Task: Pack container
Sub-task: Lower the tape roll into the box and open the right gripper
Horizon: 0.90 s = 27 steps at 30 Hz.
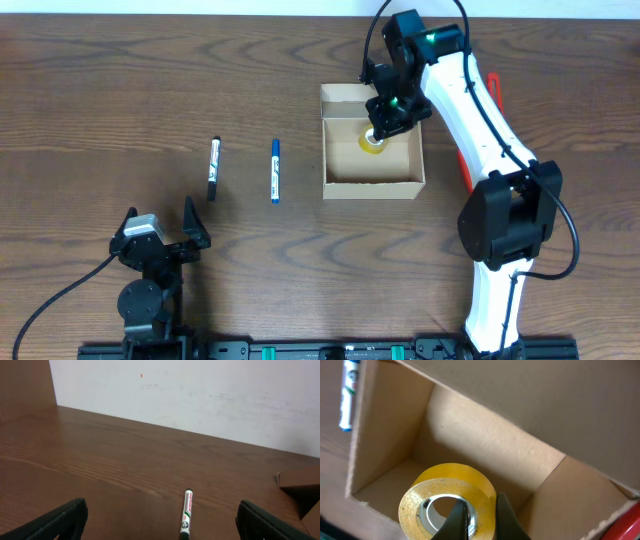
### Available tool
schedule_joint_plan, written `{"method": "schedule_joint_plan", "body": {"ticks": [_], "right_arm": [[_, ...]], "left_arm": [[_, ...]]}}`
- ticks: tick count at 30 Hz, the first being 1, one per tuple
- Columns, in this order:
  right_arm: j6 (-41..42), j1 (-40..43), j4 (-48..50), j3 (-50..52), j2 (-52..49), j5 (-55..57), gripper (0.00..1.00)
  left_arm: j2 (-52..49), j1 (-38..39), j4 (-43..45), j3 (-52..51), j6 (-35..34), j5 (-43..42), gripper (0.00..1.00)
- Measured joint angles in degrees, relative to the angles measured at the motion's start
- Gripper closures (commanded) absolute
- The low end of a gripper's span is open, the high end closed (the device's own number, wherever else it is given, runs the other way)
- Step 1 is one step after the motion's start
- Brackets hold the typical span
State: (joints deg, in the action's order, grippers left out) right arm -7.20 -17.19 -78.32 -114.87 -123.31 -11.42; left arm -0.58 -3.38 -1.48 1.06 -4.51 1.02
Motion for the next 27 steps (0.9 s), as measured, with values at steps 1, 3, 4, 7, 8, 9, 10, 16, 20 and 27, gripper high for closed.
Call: {"method": "schedule_joint_plan", "body": {"ticks": [1,3,4,7,8,9,10,16,20,27], "right_arm": [[0.11,0.0,0.9,0.98,0.0,0.26,0.98],[0.31,-0.02,2.82,2.99,0.0,0.68,0.98],[0.33,-0.04,3.72,3.98,0.0,0.81,0.98],[0.33,-0.15,6.71,6.75,0.0,0.98,0.98],[0.35,-0.17,7.52,7.34,0.0,0.98,0.99],[0.33,-0.24,8.37,8.0,0.0,1.01,0.98],[0.33,-0.31,9.03,8.57,0.0,1.03,0.99],[0.33,-0.42,10.86,11.32,0.0,1.03,0.98],[0.33,-0.42,12.63,14.58,0.0,1.03,0.98],[0.33,-0.42,14.99,19.06,0.0,1.03,0.98]], "left_arm": [[0.0,0.0,0.02,0.0,0.0,0.0,0.05],[0.0,0.0,0.0,0.0,0.0,0.0,0.05],[0.0,0.0,0.0,0.0,0.0,0.0,0.05],[0.0,0.0,0.02,0.0,0.0,0.0,0.05],[0.0,0.0,0.0,0.0,0.0,0.0,0.05],[0.0,0.0,0.0,0.0,0.02,0.0,0.05],[0.0,0.0,0.02,0.0,0.0,-0.02,0.05],[0.0,0.0,0.0,0.0,0.02,-0.02,0.05],[0.0,0.0,0.02,0.0,0.0,0.0,0.05],[0.0,0.0,0.0,0.0,0.0,0.0,0.05]]}}
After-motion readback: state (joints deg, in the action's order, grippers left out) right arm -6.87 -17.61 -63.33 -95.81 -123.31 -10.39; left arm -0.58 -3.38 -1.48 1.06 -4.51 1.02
